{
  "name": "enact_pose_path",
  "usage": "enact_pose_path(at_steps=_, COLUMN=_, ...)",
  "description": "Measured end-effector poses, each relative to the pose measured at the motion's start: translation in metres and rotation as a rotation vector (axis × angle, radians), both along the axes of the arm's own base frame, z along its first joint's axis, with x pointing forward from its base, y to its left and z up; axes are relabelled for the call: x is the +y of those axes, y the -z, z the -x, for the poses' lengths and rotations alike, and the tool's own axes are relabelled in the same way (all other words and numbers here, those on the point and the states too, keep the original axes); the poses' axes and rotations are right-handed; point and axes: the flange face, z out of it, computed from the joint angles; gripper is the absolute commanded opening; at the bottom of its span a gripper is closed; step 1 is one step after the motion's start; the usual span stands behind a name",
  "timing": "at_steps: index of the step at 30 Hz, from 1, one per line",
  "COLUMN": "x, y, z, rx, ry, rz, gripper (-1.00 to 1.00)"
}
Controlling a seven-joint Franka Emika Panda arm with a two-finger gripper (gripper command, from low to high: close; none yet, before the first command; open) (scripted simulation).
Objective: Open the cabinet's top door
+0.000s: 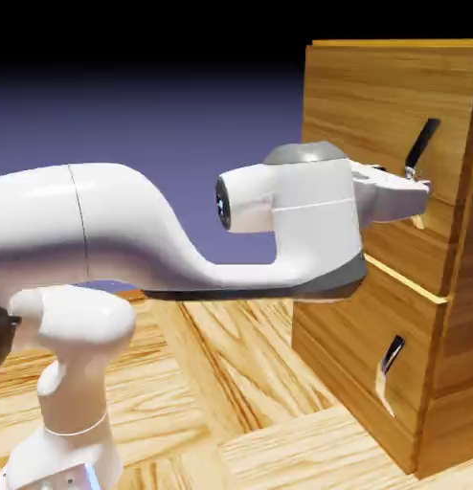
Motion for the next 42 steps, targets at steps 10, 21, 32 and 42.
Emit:
enact_pose_path(at_steps=10, x=0.022, y=0.000, z=0.053, rx=0.000, ry=0.138, rz=0.001, gripper=-1.00)
enact_pose_path(at_steps=21, x=0.063, y=0.000, z=0.119, rx=0.000, ry=0.329, rz=0.001, gripper=-1.00)
enact_pose_path(at_steps=32, x=0.116, y=0.000, z=0.177, rx=0.000, ry=0.522, rz=0.001, gripper=-1.00)
enact_pose_path(at_steps=42, x=0.155, y=0.000, z=0.208, rx=0.000, ry=0.642, rz=0.001, gripper=-1.00)
